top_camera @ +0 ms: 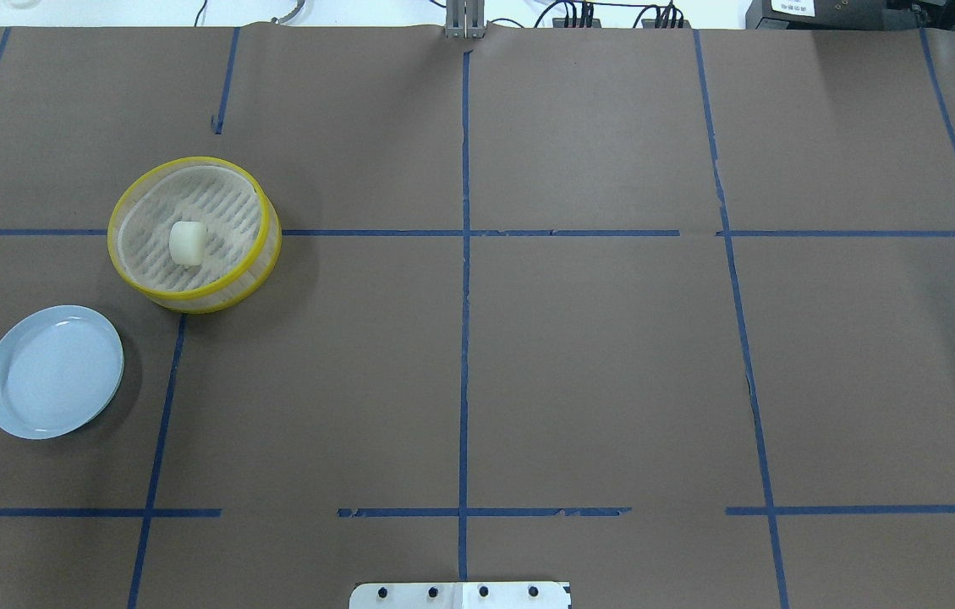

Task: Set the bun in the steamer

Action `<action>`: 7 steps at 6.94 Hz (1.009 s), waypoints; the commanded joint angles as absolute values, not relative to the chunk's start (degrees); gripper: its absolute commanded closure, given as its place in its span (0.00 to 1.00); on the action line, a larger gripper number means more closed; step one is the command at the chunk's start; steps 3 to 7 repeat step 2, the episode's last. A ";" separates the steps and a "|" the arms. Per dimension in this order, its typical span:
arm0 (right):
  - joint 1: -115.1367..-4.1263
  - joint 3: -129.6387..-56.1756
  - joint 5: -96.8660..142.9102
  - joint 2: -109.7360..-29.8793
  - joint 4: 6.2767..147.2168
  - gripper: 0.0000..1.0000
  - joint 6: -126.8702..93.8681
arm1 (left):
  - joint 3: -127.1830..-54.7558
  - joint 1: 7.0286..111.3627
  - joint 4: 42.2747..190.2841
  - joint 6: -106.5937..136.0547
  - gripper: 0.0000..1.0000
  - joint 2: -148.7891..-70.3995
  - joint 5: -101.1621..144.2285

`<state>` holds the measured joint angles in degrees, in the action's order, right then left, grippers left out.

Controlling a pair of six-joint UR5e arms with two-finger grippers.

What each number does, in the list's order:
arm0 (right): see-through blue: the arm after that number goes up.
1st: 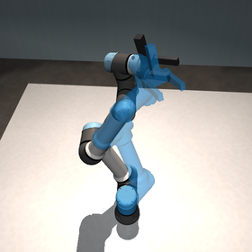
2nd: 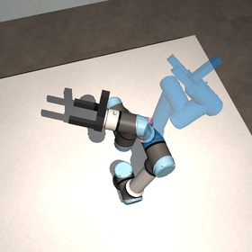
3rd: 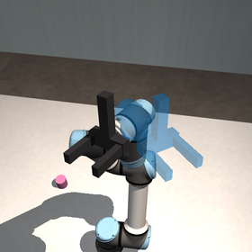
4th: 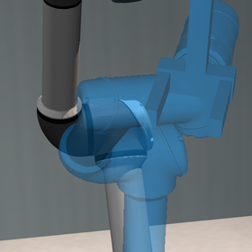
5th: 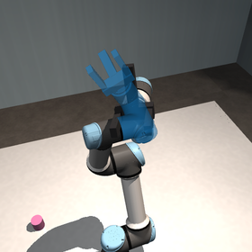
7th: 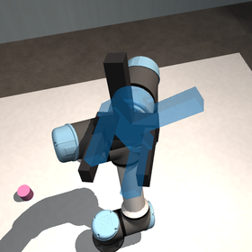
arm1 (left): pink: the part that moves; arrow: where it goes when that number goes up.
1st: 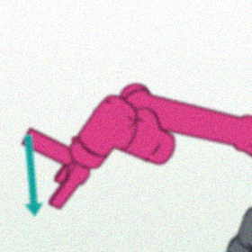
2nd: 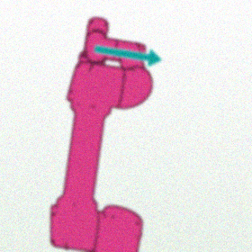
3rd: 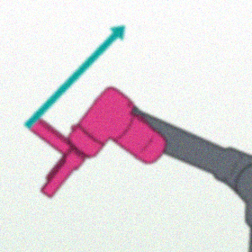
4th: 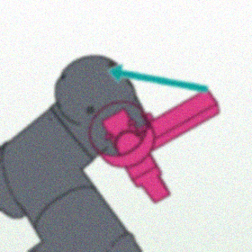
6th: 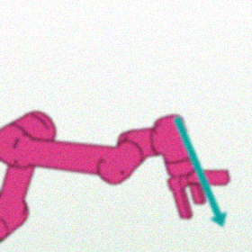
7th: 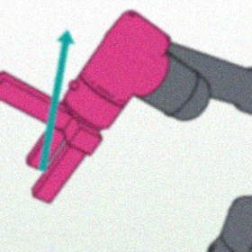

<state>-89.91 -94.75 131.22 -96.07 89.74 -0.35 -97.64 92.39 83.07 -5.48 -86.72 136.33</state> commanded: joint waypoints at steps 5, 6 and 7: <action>-89.91 -94.75 131.22 -96.06 89.74 0.00 -0.35 | -97.73 92.46 82.97 -5.54 0.00 -86.75 136.41; -89.91 -94.75 131.22 -96.06 89.74 0.00 -0.35 | -97.73 92.46 82.97 -5.54 0.00 -86.75 136.41; -89.91 -94.75 131.22 -96.06 89.74 0.00 -0.35 | -97.73 92.46 82.97 -5.54 0.00 -86.75 136.41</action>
